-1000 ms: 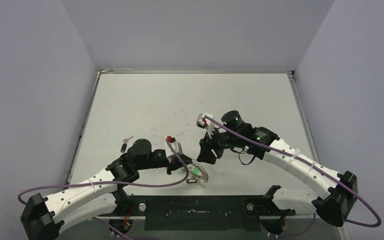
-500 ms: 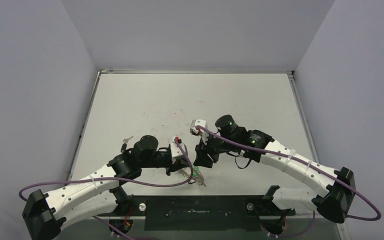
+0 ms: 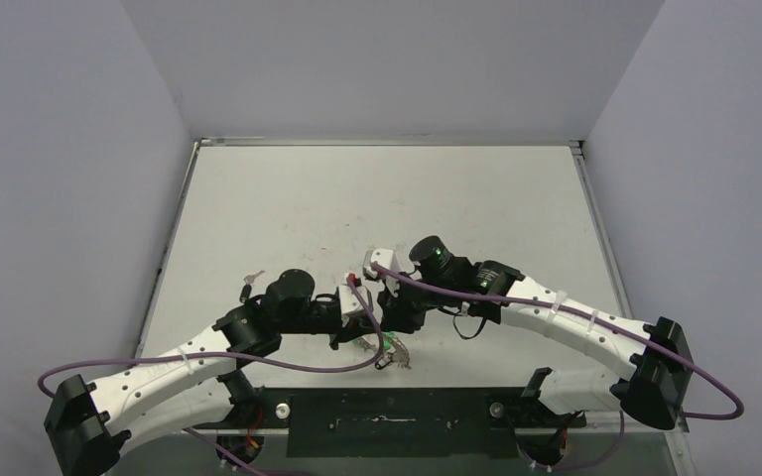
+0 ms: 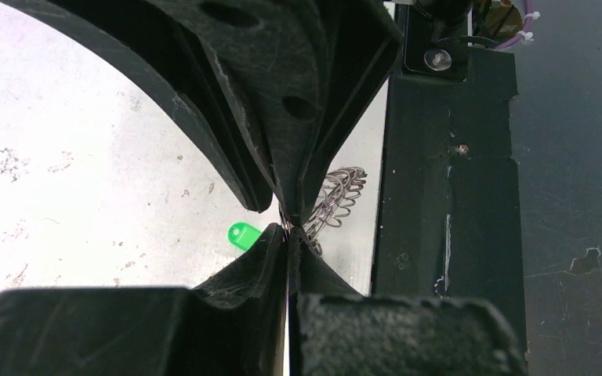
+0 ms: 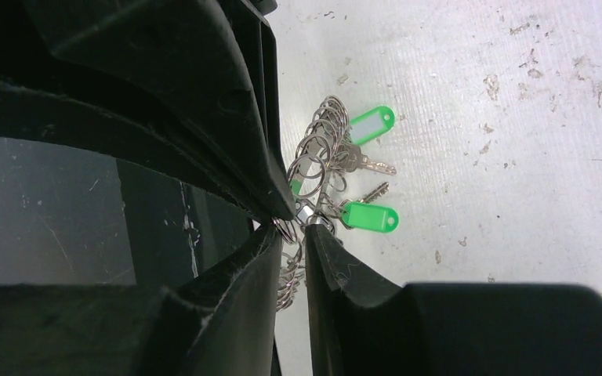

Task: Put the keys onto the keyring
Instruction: Adjust the keyring.

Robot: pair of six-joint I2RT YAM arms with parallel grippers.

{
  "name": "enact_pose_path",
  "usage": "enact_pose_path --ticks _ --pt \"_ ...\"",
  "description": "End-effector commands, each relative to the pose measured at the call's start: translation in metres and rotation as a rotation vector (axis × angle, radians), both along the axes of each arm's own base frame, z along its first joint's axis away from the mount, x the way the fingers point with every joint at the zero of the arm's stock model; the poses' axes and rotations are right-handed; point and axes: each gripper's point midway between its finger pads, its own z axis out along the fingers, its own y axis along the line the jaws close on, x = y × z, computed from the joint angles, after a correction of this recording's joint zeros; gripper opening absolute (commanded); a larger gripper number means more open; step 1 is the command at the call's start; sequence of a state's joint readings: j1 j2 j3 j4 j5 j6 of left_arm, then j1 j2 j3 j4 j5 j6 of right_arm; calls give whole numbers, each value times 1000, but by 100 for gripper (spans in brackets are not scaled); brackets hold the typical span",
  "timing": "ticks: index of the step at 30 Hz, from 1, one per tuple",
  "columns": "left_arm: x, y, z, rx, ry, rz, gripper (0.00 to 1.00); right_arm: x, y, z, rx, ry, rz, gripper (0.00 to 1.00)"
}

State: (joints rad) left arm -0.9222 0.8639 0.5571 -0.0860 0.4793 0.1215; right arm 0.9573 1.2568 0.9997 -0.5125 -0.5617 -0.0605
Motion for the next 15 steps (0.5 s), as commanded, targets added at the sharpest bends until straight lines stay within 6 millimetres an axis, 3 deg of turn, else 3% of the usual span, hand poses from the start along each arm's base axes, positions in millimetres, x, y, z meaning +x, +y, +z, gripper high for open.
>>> enact_pose_path --ticks 1,9,15 --pt "-1 -10 30 -93 -68 -43 0 8 13 9 48 -53 6 19" --pt "-1 -9 28 -90 -70 -37 0 1 17 16 106 -57 45 1" --pt "0 -7 29 -93 -78 -20 0 -4 14 22 141 -67 66 0"
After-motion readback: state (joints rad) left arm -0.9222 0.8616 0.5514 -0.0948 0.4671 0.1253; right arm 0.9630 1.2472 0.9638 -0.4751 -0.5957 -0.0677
